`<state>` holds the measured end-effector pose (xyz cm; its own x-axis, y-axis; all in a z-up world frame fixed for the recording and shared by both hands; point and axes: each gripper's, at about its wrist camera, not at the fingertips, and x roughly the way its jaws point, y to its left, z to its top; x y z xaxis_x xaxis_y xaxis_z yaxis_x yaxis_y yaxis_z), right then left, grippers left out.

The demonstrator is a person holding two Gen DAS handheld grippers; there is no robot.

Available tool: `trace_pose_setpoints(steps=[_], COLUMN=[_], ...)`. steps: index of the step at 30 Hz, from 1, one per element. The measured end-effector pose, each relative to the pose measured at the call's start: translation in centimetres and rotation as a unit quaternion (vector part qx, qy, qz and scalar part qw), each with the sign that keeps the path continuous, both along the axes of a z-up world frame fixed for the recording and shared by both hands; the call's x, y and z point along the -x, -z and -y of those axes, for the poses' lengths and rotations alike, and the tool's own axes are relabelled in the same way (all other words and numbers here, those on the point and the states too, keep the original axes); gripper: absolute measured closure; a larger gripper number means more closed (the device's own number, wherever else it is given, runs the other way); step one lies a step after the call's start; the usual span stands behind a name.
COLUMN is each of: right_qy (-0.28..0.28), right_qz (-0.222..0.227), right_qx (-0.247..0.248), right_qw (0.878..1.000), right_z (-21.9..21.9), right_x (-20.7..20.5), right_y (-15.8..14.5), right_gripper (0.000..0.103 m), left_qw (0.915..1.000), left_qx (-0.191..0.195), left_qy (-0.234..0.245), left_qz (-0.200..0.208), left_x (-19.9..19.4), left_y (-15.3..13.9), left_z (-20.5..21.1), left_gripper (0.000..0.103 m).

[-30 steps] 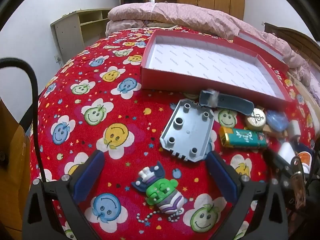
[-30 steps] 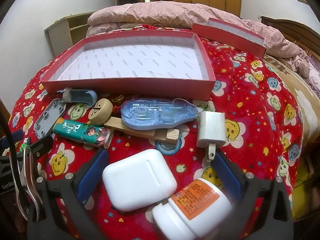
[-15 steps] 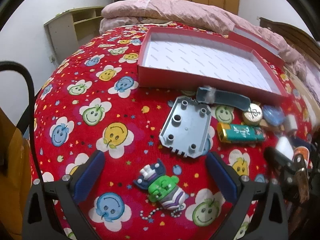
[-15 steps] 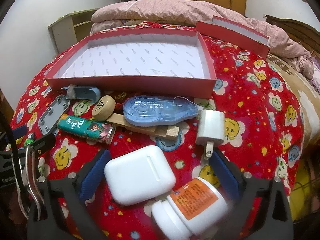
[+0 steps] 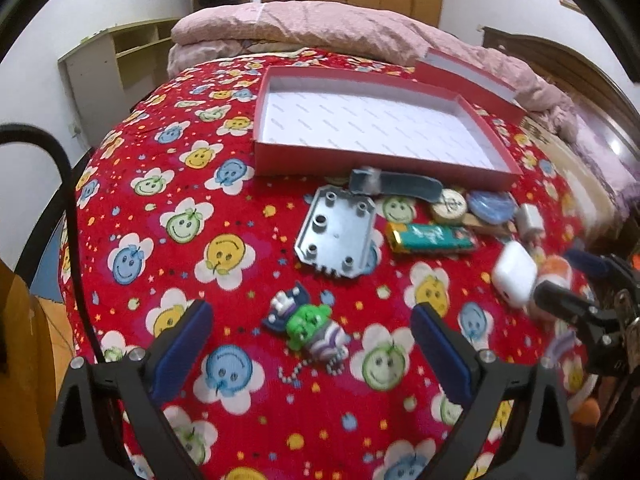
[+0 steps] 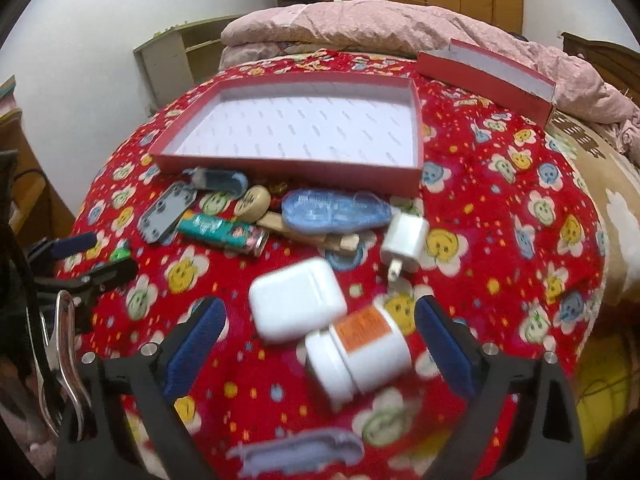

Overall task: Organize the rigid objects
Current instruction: 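Grasp the lavender plastic handle with the right gripper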

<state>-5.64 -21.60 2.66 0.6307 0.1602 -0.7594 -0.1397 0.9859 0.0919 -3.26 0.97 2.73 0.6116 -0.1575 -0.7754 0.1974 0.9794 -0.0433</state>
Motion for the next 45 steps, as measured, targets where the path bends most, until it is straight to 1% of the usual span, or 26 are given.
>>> trace_pose_setpoints(steps=[5, 11, 14, 17, 27, 32, 35, 36, 38, 40, 43, 45], right_qy=[-0.023, -0.034, -0.035, -0.038, -0.064, -0.095, -0.099, -0.097, -0.089, -0.085, -0.081, -0.08], right_qz=[-0.013, -0.017, -0.023, -0.033, -0.033, -0.04, -0.045, -0.047, -0.049, -0.047, -0.039, -0.037], right_qx=[0.015, 0.016, 0.018, 0.018, 0.028, 0.045, 0.059, 0.063, 0.065, 0.068, 0.068, 0.066], right_qw=[1.0, 0.999, 0.999, 0.999, 0.997, 0.994, 0.992, 0.992, 0.993, 0.993, 0.994, 0.994], right_z=[0.0, 0.5, 0.7, 0.8, 0.3, -1.2, -2.0, -2.1, -2.2, -2.2, -2.1, -2.1], right_x=[2.1, 4.0, 4.4, 4.7, 5.7, 6.1, 6.1, 6.0, 5.8, 5.7, 5.8, 5.9], right_y=[0.3, 0.6, 1.0, 1.5, 2.0, 2.6, 3.2, 3.4, 3.6, 3.7, 3.6, 3.5], right_gripper=[0.005, 0.005, 0.005, 0.005, 0.005, 0.005, 0.005, 0.006, 0.013, 0.017, 0.028, 0.028], left_qw=[0.9997, 0.9994, 0.9992, 0.9991, 0.9995, 0.9996, 0.9996, 0.9996, 0.9997, 0.9997, 0.9997, 0.9997], left_qx=[0.014, 0.0, -0.007, -0.007, -0.005, -0.007, -0.009, -0.01, -0.01, -0.011, -0.011, -0.012], left_qy=[0.014, 0.034, 0.038, 0.042, 0.031, 0.024, 0.023, 0.022, 0.021, 0.019, 0.017, 0.017], left_qz=[-0.013, 0.0, 0.002, 0.005, -0.003, -0.01, -0.011, -0.011, -0.012, -0.011, -0.012, -0.011], left_x=[1.2, 2.7, 2.9, 3.1, 3.0, 2.7, 2.7, 2.7, 2.7, 2.6, 2.6, 2.5], left_y=[0.2, 0.0, 0.1, 0.0, 0.2, 0.7, 0.9, 0.9, 1.0, 1.1, 1.2, 1.2], left_z=[-0.3, 0.1, 0.4, 0.5, 0.0, -0.2, -0.3, -0.3, -0.4, -0.5, -0.6, -0.6], left_gripper=[0.002, 0.002, 0.002, 0.002, 0.002, 0.002, 0.002, 0.002, 0.002, 0.002, 0.002, 0.002])
